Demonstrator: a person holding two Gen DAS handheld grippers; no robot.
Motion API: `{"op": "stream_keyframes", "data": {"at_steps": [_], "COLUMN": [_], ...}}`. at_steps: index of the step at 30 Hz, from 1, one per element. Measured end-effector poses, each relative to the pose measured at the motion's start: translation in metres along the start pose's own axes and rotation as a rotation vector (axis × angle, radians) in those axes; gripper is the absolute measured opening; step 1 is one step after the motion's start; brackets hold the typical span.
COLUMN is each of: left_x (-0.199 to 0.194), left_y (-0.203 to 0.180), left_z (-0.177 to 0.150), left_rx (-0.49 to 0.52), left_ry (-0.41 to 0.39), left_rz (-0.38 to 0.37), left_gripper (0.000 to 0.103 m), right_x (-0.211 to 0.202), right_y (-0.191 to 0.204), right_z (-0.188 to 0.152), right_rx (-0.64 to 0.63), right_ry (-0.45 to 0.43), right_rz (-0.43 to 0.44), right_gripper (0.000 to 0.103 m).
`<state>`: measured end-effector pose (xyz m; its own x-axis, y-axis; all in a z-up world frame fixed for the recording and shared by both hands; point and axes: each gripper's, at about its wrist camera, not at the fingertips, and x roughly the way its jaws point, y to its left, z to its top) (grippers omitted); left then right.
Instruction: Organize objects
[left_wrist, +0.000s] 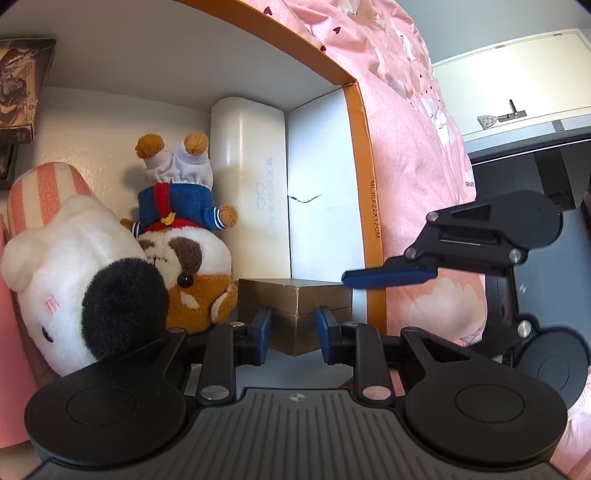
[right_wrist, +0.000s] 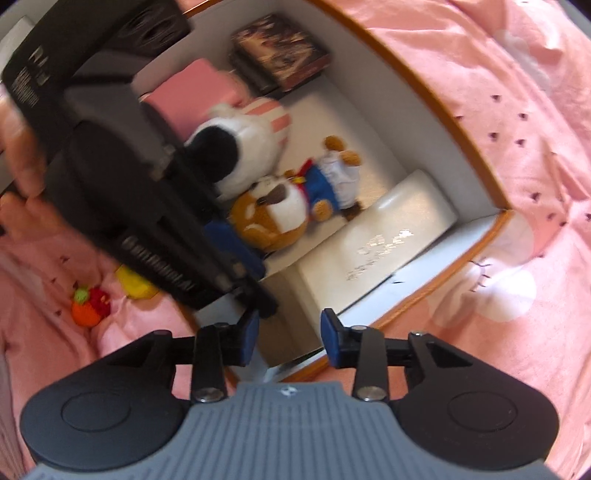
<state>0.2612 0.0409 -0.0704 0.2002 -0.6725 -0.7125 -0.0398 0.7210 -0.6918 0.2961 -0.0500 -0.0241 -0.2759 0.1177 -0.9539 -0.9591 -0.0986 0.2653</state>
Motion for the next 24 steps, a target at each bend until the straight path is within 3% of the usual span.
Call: {"op": "stream_keyframes", "data": {"at_steps": [3,4,10,16,20,24], "left_x": [0.000,0.000,-0.004,-0.017,-0.034,-0.043], "left_y": [-0.001,-0.001,0.001,0.002,0.005,0.007], "left_z": [0.002,0.002,0.008,0.011,0.014,0.014], "left_rx": [0.000,-0.004,-0.029,-0.037,-0.037,-0.042], "left_ry": [0.002,0.002,-0.030,-0.063,-0.099,-0.119], "left_rz": [0.002,0.002,-0.003,-0.008,-0.009,-0.003], "left_gripper": [0.029,0.029,0.021,0.018,0.018,0.018], "right_x": [0.005,0.007,0.027,0.023,0.009,0.013], "right_y": [0.008,0.009,0.014,0.011,-0.002,-0.005], "right_z": [0.003,0.004,0.008,0.008,0.015,0.029], "right_rx": [-0.069,-0.088,-0.141,-0.169,-0.202,-0.278], "right_ry": [-0.005,-0.010,0.037,0.010,0.031,0.110], "right_rz": [-0.016,-0.034,-0.061,-0.046,0.084,0.173], "right_gripper": [0.057,0.057,0.052,0.049,0.049,0.049]}}
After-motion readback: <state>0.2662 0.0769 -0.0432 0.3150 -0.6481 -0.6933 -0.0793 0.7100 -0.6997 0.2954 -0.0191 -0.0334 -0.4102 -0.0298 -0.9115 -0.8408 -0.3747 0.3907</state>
